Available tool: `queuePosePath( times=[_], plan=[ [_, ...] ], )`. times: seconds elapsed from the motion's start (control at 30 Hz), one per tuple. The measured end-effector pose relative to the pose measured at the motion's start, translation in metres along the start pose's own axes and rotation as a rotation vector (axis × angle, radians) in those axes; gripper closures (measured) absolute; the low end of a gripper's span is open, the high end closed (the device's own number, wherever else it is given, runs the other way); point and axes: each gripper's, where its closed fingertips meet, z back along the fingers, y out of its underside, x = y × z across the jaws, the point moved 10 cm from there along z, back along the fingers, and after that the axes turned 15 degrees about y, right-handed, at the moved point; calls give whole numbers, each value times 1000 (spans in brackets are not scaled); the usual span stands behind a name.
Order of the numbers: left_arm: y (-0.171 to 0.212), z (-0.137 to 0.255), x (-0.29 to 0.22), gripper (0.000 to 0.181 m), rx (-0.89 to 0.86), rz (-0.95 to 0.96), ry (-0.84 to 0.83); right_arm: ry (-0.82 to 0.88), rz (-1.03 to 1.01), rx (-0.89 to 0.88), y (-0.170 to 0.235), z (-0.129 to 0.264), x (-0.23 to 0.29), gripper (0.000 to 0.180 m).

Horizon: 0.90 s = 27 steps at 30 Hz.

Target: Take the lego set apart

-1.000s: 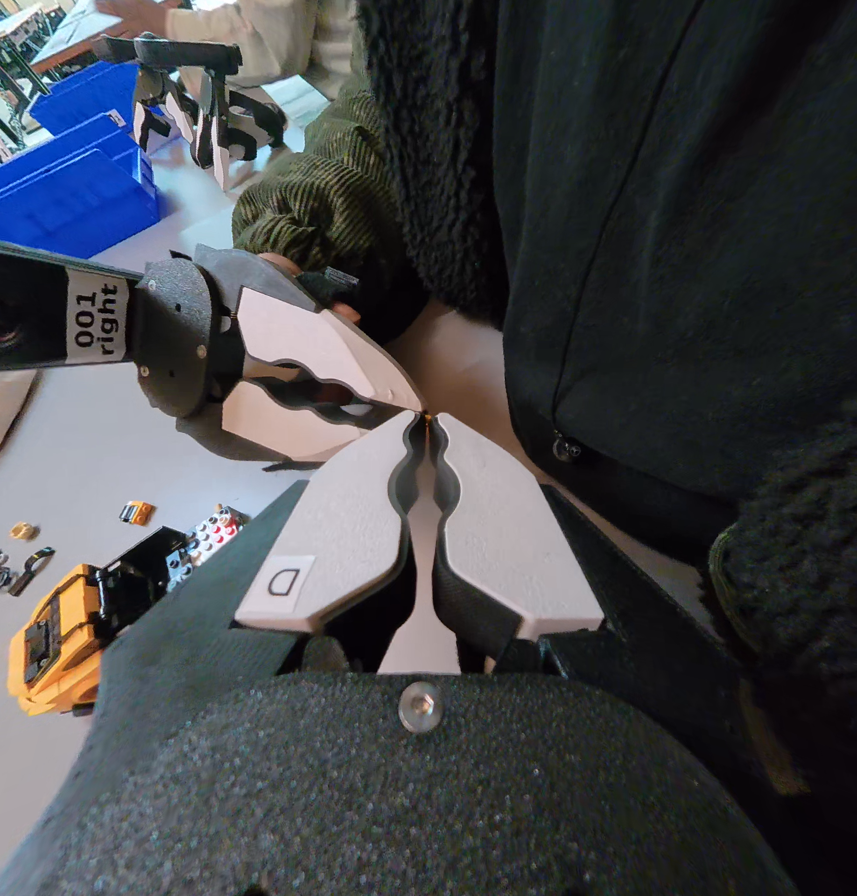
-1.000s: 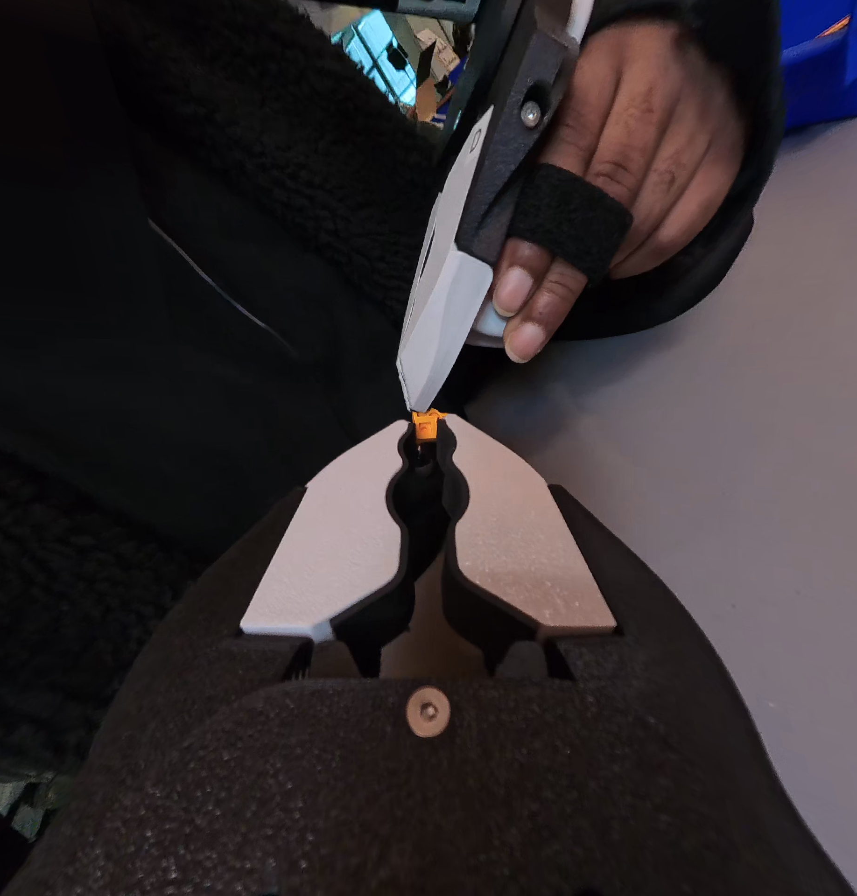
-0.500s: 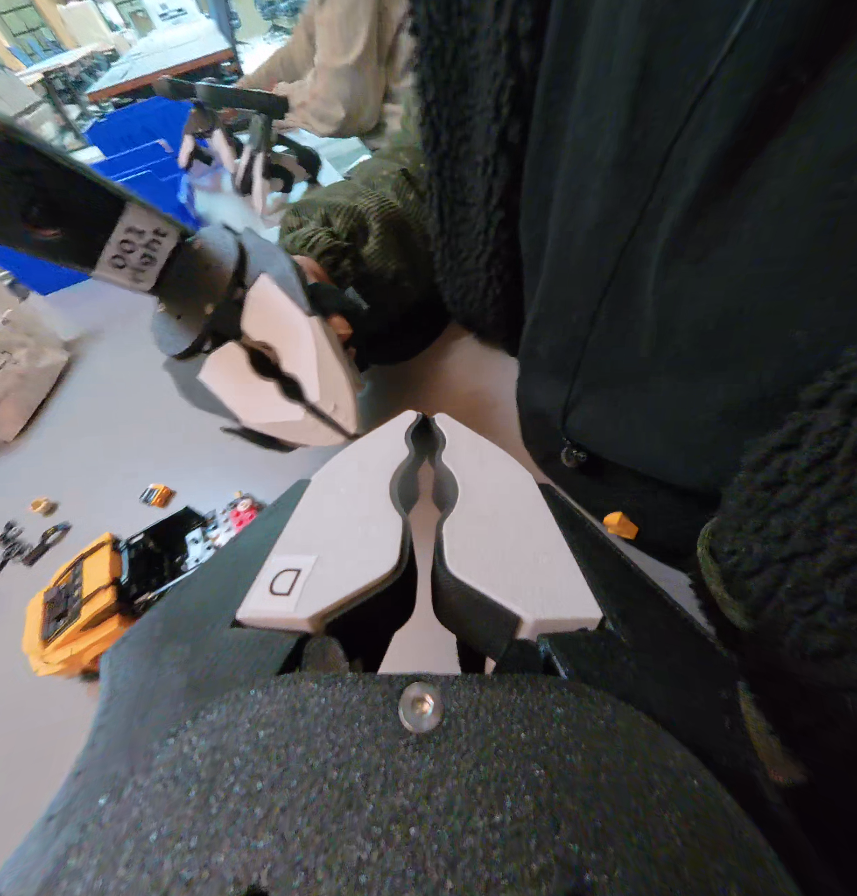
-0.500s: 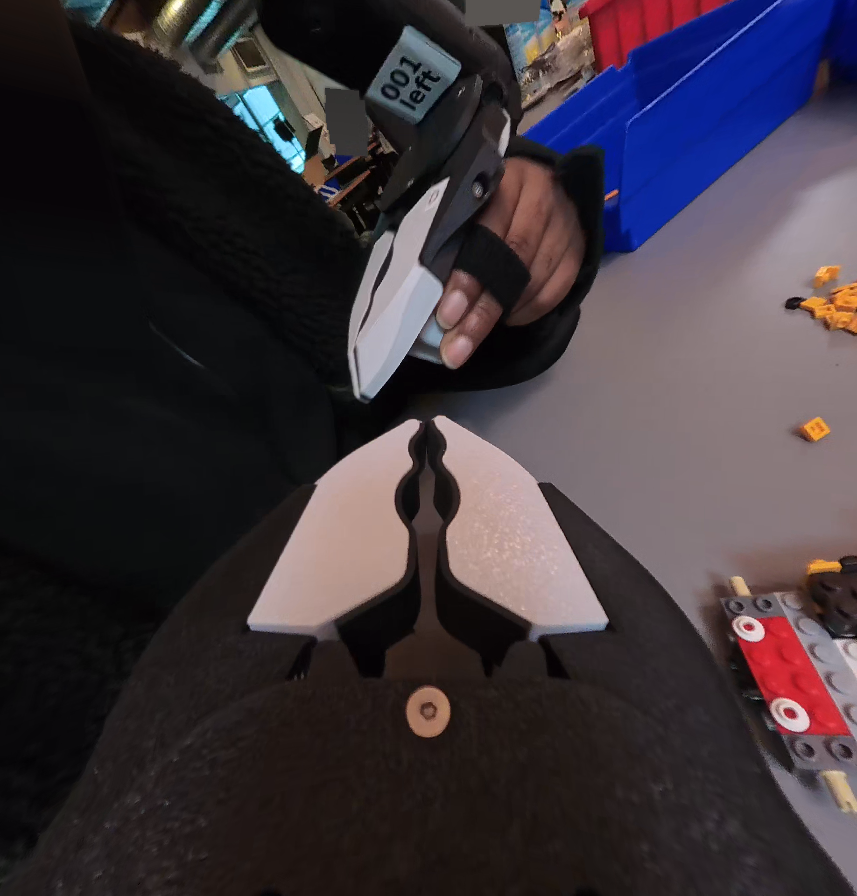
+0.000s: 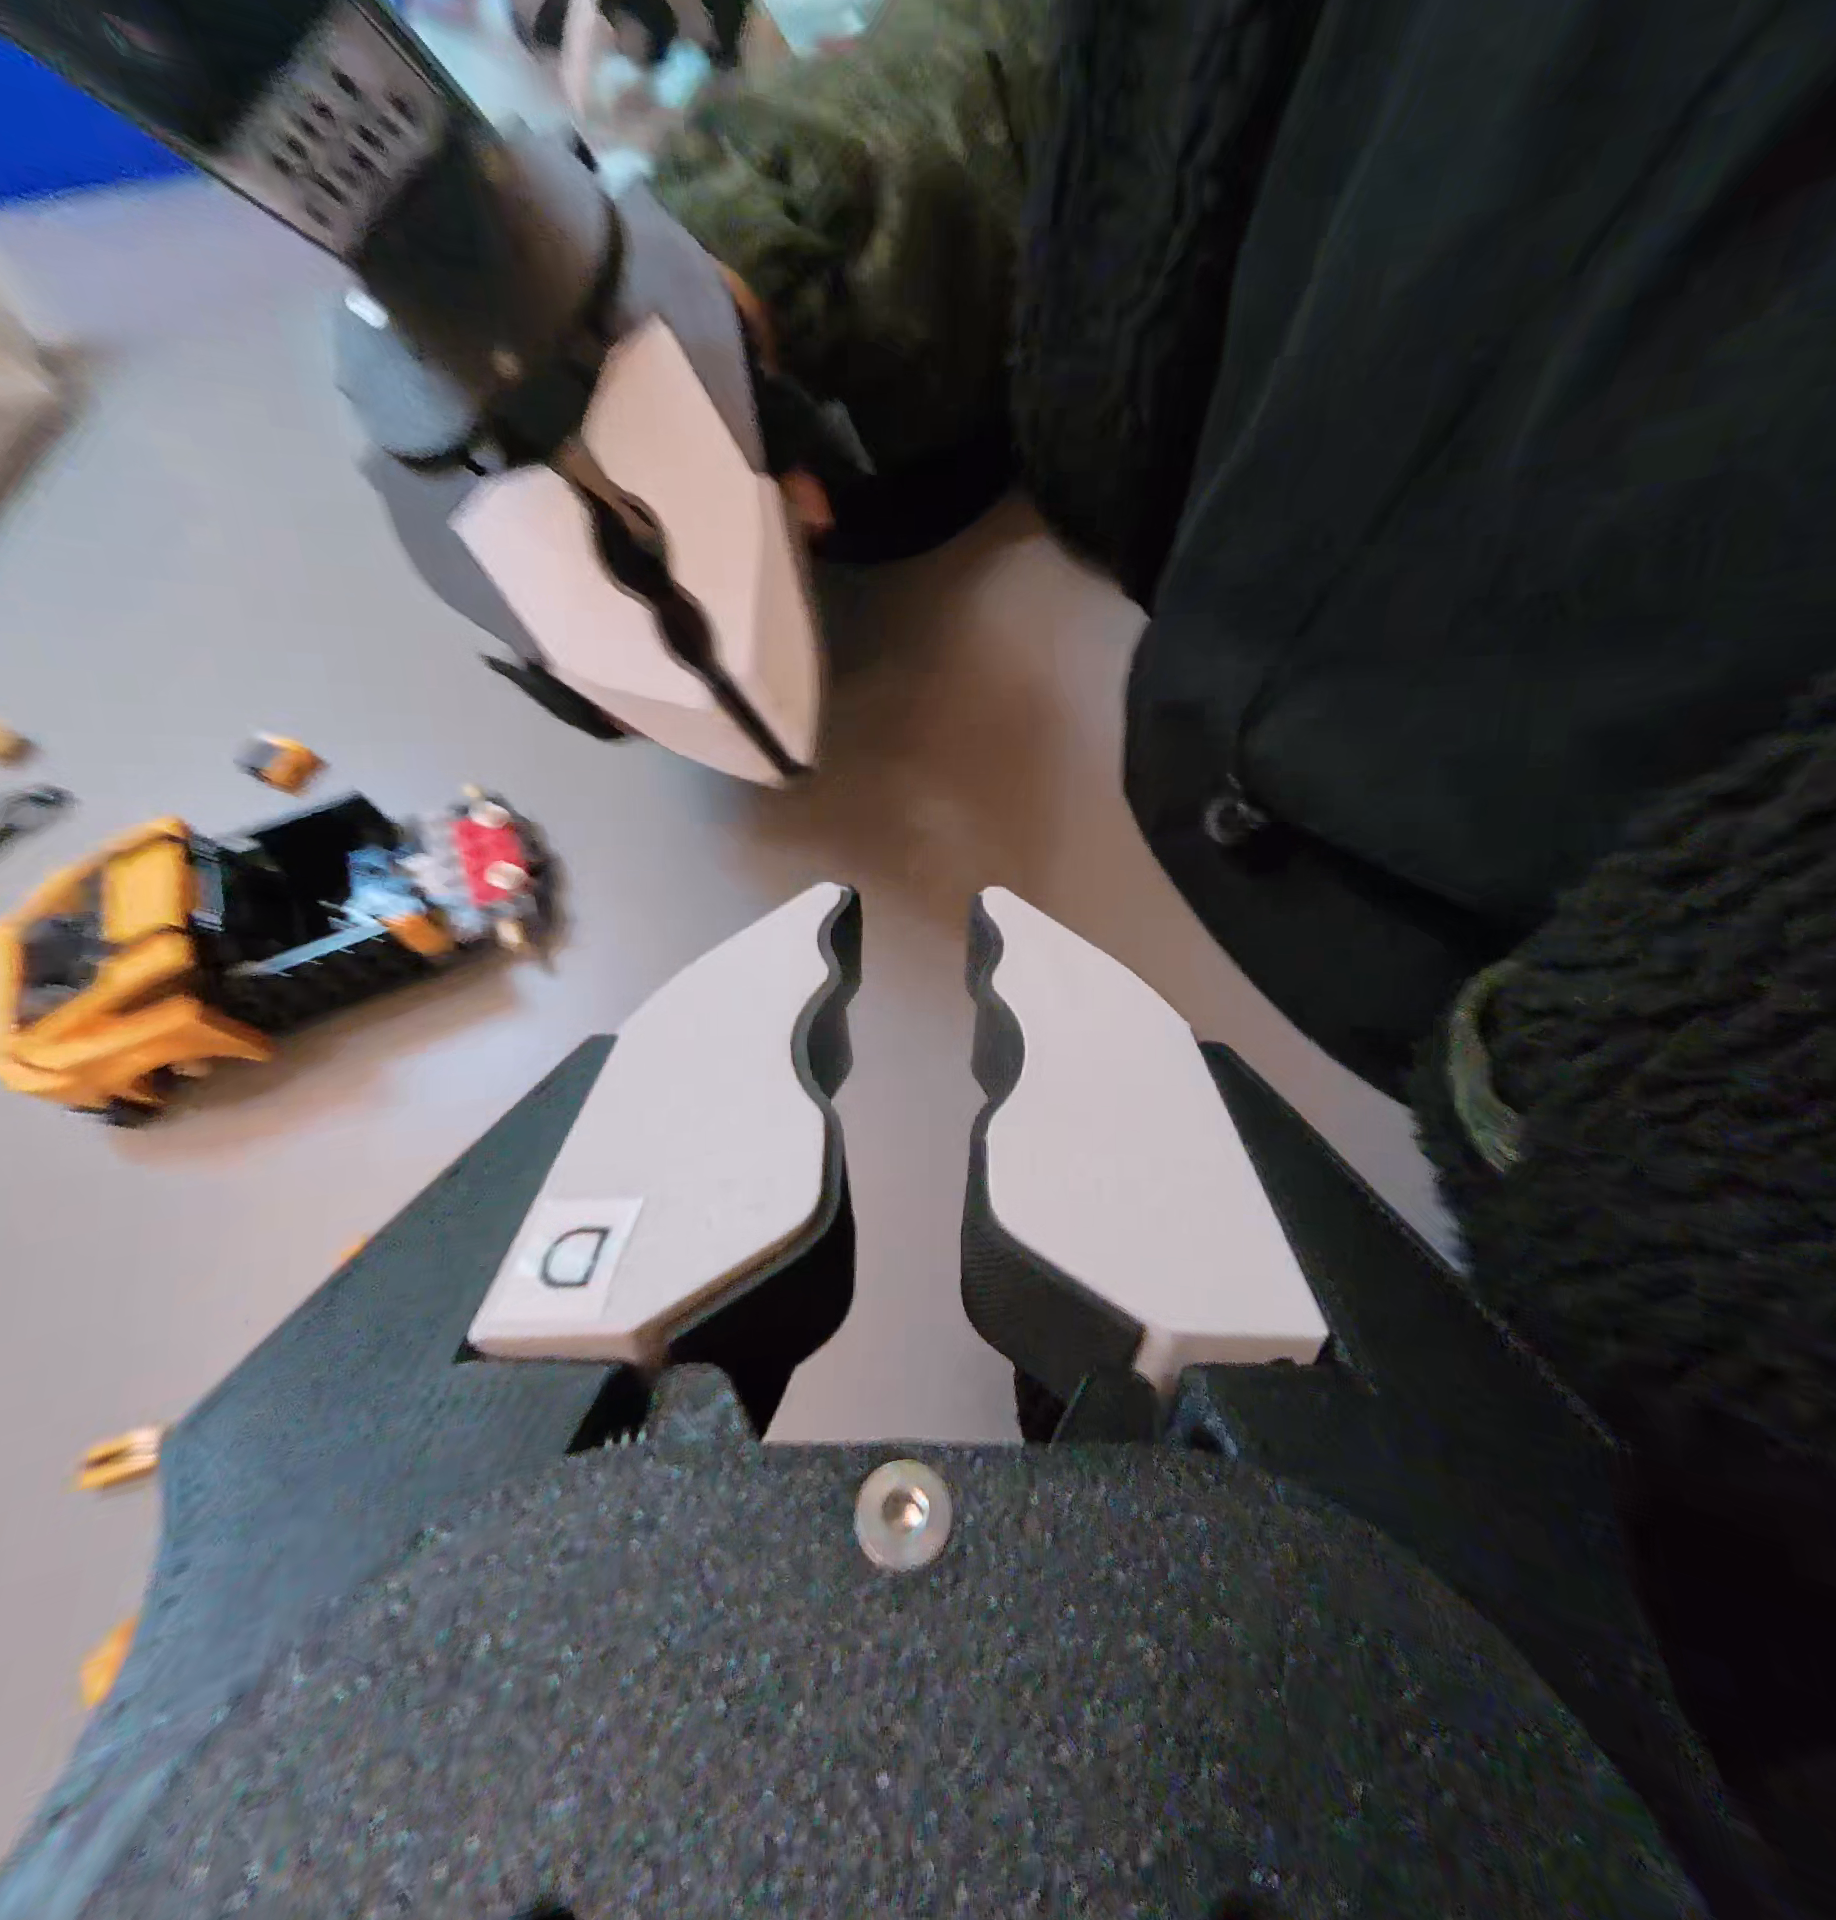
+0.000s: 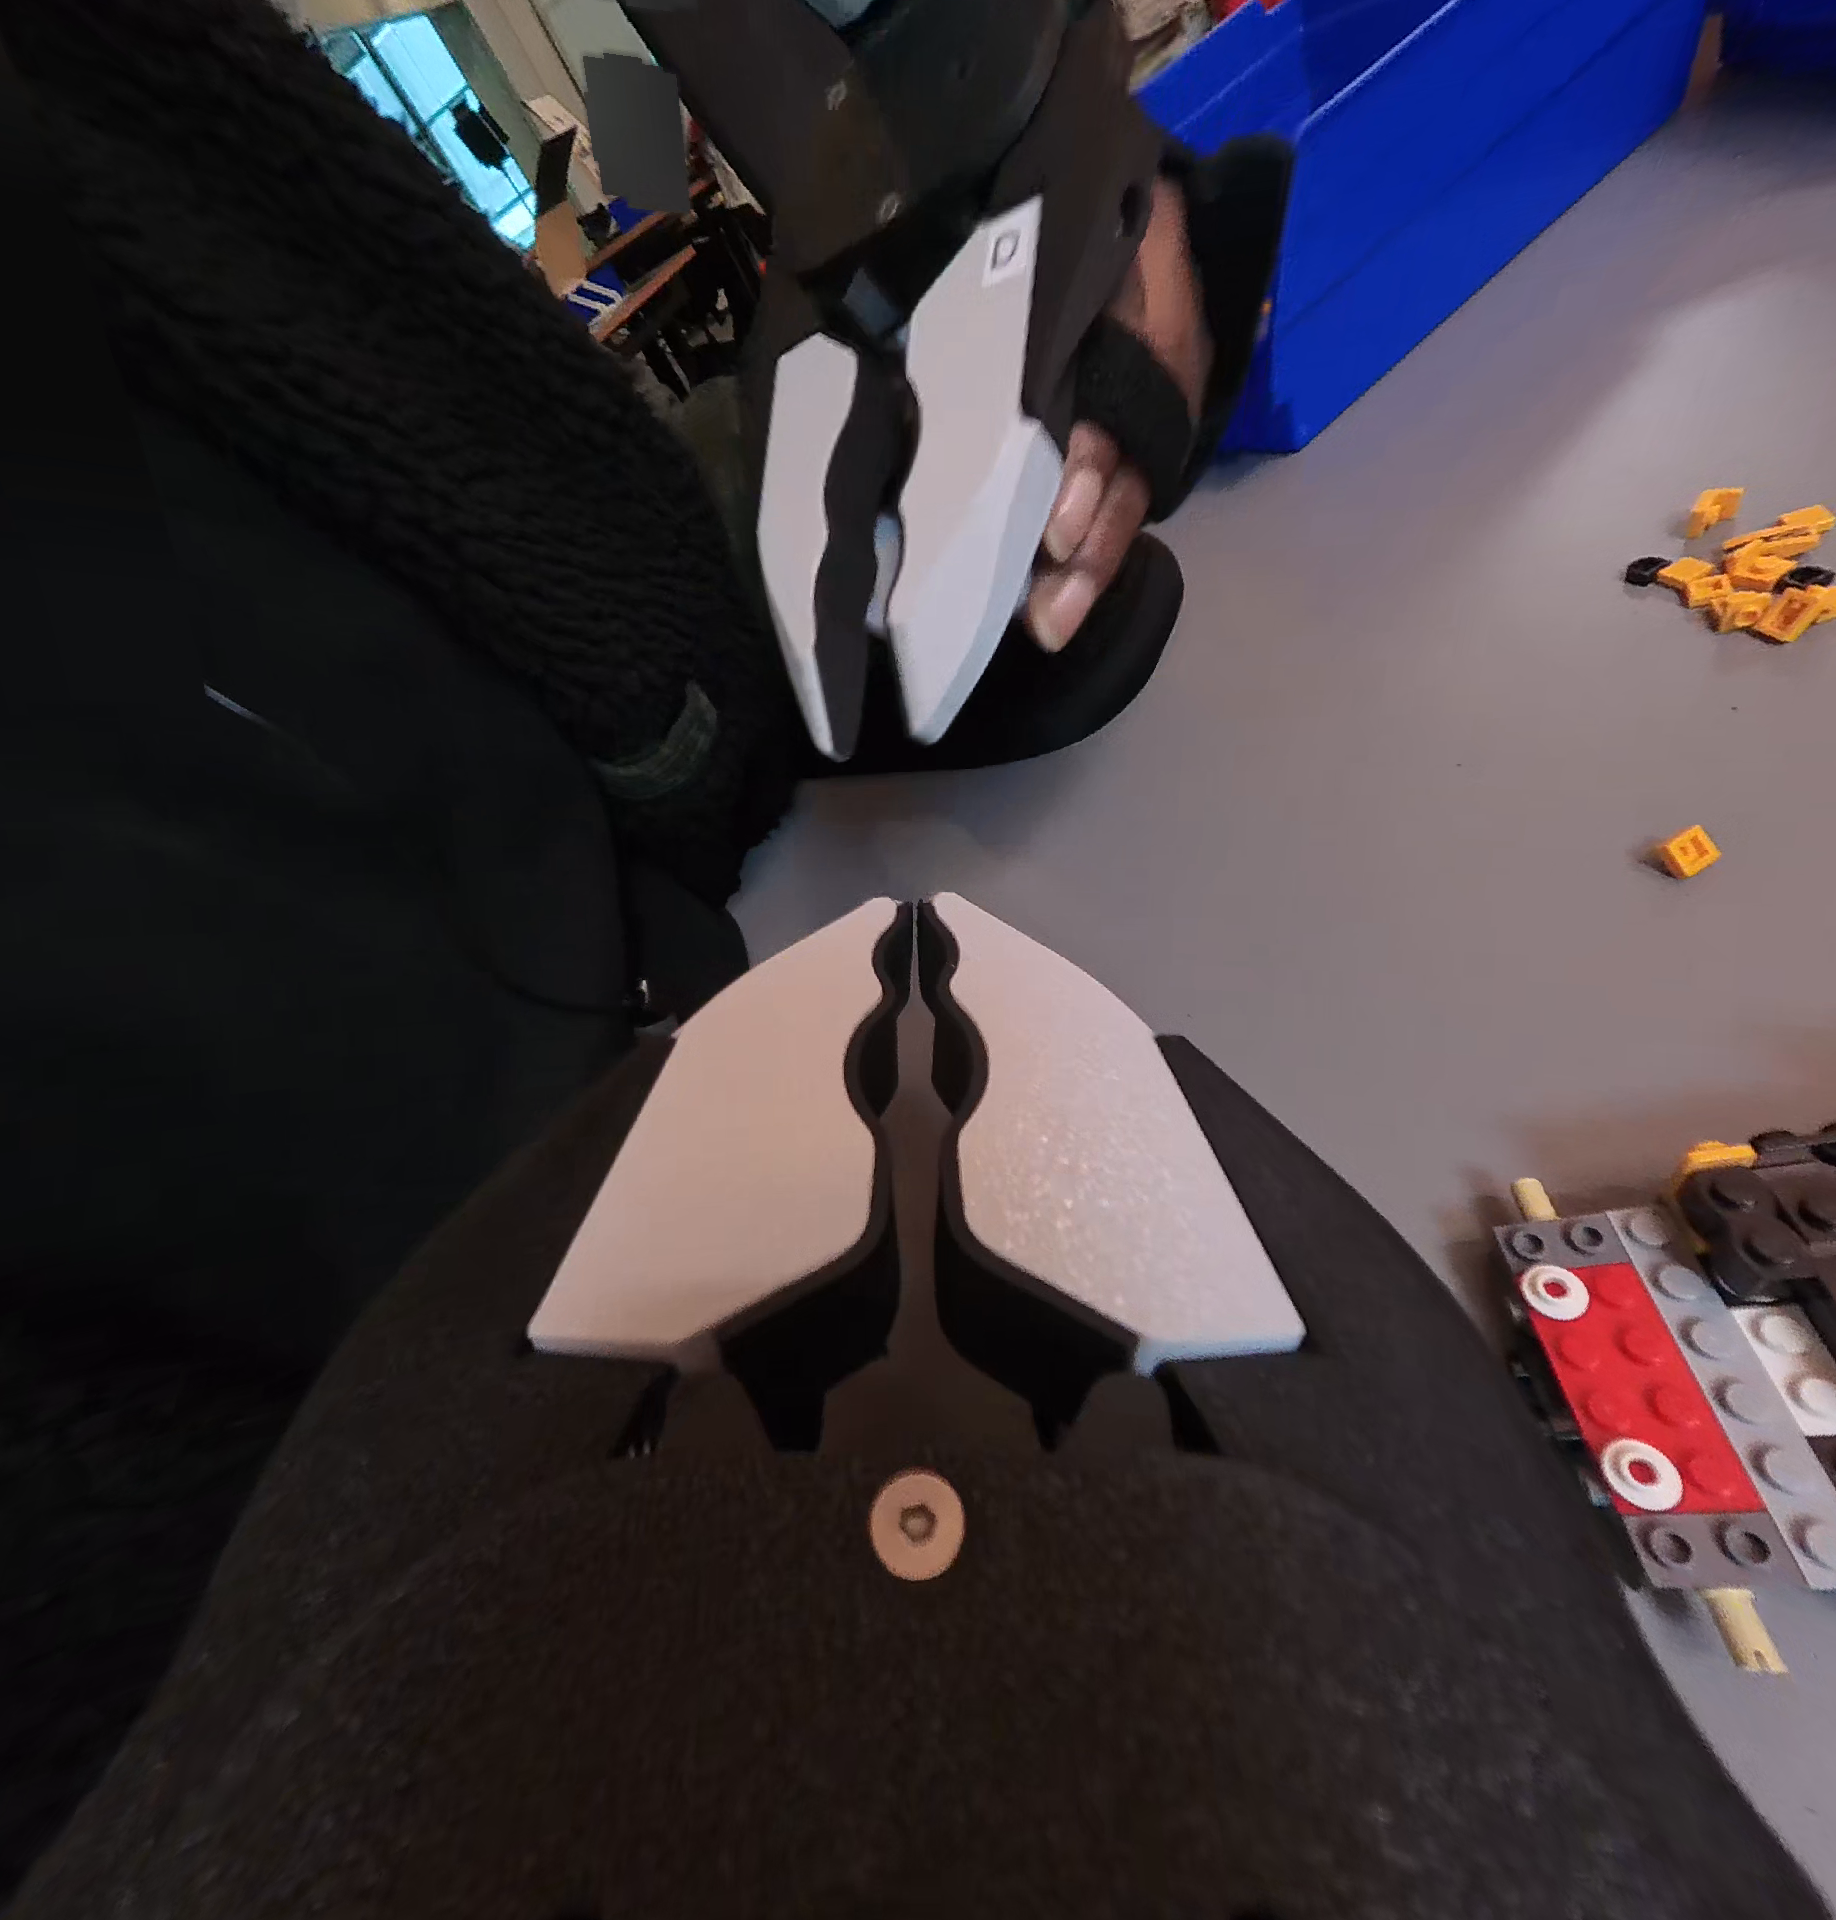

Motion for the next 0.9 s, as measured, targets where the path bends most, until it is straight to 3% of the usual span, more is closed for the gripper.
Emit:
queuePosePath(
  times=[0.2, 0.4, 0.6, 0.67, 0.77, 0.9],
  plan=[
    [19, -38, -31, 154, 207, 204, 170, 30, -13, 11, 1, 0, -3, 179],
    [28, -65, -41, 159, 416, 241, 72, 43, -19, 28, 2, -1, -3, 179],
    [27, -62, -39, 167, 404, 217, -1, 60, -2, 26, 0, -1, 0, 180],
    [22, -52, -31, 167, 263, 219, -79, 62, 10, 9, -1, 1, 2, 180],
    [8, -22, -8, 167, -124, 308, -203, 93, 76, -68, -7, 4, 6, 180],
    [-2, 13, 28, 168, -785, 546, -50, 287, 230, -218, -17, 12, 12, 165]
  ],
)
